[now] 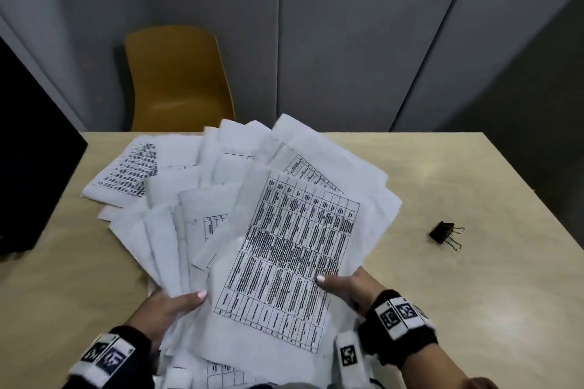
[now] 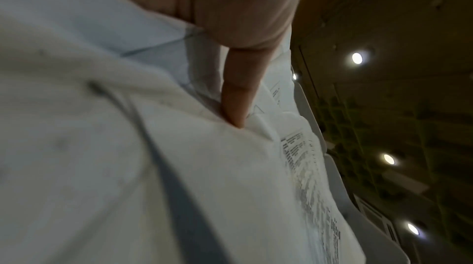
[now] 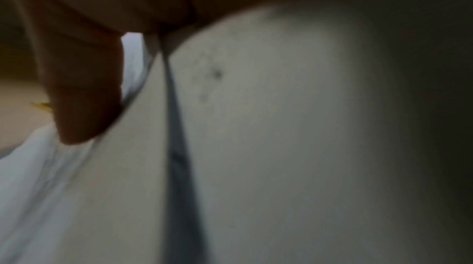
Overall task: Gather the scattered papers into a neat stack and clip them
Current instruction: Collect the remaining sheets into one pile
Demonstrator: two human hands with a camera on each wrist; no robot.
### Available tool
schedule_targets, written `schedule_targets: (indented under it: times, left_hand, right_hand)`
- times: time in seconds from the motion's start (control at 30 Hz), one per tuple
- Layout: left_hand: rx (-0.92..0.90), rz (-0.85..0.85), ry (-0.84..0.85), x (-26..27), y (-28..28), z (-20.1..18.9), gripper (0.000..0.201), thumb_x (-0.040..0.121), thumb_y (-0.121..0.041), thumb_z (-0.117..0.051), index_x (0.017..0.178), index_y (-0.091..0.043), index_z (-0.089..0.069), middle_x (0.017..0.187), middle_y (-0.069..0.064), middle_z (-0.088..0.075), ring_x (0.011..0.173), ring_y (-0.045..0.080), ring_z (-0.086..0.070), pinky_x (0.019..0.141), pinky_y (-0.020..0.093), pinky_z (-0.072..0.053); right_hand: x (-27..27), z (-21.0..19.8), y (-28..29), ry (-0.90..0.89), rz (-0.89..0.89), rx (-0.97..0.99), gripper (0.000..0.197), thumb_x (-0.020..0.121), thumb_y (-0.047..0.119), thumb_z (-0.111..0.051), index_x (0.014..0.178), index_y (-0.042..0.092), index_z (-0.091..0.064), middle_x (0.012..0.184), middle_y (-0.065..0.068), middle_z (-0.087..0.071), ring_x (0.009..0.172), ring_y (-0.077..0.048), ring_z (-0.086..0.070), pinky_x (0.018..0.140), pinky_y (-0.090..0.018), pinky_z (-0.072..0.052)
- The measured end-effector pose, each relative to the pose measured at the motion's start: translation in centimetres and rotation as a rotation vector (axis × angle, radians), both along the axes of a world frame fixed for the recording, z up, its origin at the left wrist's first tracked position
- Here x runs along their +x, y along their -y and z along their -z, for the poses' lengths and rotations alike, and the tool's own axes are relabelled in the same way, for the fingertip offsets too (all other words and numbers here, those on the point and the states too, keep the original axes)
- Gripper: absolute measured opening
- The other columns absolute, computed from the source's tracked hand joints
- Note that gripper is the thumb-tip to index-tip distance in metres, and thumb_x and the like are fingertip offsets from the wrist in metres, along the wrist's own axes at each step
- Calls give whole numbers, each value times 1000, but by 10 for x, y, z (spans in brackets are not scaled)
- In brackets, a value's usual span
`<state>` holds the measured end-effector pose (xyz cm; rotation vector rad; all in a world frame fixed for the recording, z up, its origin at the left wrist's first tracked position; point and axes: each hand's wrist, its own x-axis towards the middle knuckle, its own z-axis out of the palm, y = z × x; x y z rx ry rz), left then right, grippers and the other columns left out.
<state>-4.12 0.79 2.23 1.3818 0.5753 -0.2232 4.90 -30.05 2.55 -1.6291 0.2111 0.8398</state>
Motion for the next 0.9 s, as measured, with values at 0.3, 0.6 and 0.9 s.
schedule_targets:
  times: [0.3,0.6,0.9]
  left_hand:
    - [-20,297,-47,38,17,-7,78,36,-42,-89,102,-6,-65,90,3,-76,84,15,-72,65,19,-54]
    - [479,-51,-11,93,-28,13,36,83,-11,-65,118,-8,-56,109,17,-64,103,30,-60,96,43,-46]
    - [1096,522,-350,157,-51,20,76,89,-59,-38,146,-38,8,158,8,13,143,40,12,114,56,-7]
  right_hand:
    - [-8,29,16,-14,203,-164,45,61,33,-84,57,12,-44,34,5,-44,30,-14,-39,46,-22,-33]
    - [3,43,40,-168,514,-118,55,70,27,-77,105,-8,-53,80,-24,-68,70,-33,-64,63,-30,-45]
    - [15,36,36,-302,565,-132,68,66,24,-74,121,-6,-47,95,-23,-69,43,-16,-61,38,-23,-44]
